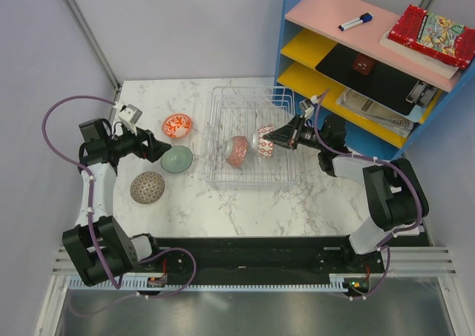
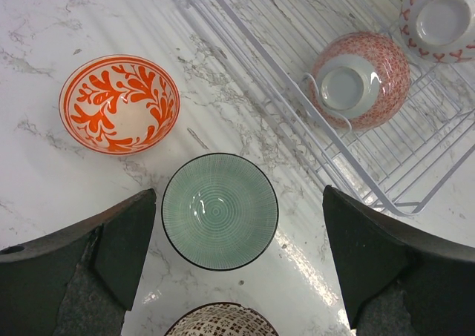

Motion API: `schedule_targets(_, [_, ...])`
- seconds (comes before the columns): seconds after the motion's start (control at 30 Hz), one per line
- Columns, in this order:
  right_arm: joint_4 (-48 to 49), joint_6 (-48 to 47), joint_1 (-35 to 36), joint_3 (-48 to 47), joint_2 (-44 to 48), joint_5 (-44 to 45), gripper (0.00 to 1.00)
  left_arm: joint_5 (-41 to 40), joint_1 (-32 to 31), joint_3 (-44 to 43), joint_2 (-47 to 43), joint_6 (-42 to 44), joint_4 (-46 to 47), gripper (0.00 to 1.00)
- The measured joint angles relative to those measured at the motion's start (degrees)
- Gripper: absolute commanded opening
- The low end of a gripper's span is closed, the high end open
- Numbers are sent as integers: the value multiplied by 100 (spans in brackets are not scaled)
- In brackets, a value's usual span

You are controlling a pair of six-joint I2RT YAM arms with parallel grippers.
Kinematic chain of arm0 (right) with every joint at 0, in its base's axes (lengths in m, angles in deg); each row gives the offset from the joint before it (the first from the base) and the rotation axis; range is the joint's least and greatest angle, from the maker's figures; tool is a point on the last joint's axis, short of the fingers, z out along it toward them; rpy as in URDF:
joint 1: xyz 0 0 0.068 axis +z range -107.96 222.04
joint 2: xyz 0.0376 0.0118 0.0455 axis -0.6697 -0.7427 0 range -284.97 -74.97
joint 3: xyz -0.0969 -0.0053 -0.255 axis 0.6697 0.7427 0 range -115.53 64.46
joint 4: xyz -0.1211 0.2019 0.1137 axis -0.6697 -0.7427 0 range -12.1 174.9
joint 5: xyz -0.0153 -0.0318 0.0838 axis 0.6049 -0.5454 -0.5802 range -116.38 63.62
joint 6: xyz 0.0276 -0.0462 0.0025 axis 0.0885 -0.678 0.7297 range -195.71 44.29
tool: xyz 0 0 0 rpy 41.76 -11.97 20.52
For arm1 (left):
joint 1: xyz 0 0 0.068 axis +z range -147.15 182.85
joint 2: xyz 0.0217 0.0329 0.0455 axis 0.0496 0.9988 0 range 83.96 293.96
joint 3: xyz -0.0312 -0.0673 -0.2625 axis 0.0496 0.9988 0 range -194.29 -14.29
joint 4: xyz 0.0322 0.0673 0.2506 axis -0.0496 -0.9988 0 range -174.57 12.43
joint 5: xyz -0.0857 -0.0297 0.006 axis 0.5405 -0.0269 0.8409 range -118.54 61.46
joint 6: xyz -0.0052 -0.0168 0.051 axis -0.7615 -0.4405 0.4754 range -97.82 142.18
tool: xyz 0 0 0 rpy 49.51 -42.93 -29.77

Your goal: Load the bowls into the dish rack

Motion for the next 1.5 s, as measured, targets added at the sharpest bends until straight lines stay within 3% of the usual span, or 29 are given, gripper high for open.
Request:
schedule_targets(0.77, [-286,-402,-254,221,-116,487,0,90,0,4,-31,-31,92,100])
schedule_targets(1.17, [-970,-892,-256,66,-50,671,0,90,0,4,-94,-33,118,100])
schedule_targets(1.5, [-1703,-1665,-175,-212,-55,1340,0,90,0,4,-184,-35,120,100])
